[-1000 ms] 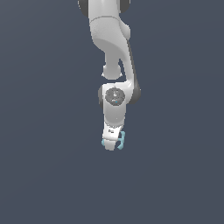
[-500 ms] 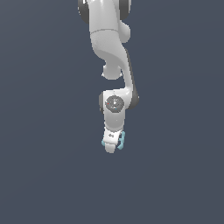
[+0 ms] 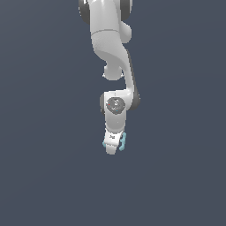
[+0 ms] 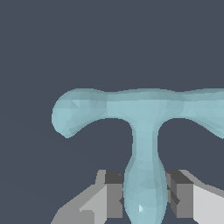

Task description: Pick up the object and move it to a goal position.

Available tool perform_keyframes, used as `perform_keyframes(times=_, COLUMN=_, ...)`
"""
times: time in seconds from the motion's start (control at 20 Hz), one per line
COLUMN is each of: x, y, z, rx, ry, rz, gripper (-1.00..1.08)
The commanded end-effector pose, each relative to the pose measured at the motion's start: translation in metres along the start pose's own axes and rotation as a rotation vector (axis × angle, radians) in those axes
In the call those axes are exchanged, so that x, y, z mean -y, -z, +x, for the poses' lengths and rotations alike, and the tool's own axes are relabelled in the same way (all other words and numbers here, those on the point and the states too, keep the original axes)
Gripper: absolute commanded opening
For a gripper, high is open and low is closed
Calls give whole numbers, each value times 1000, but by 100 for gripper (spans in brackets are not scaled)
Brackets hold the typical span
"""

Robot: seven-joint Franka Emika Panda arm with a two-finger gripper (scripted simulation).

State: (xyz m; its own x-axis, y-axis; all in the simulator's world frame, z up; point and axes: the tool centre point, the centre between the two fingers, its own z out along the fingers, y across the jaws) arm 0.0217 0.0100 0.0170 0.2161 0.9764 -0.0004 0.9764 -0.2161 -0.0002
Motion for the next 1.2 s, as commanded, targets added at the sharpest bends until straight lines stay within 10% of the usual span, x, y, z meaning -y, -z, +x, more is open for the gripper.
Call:
perform_keyframes(times=0.0, x=0, y=0, z=0, rx=0, ry=0, rz=0, gripper=-100)
perform_keyframes(times=0.6, x=26, y=0, z=9, rx=0, ry=0, rz=0, gripper=-100)
perform_keyframes(times=1.15, x=101, y=1, z=36, rx=-1, ry=-1, rz=0, gripper=-100)
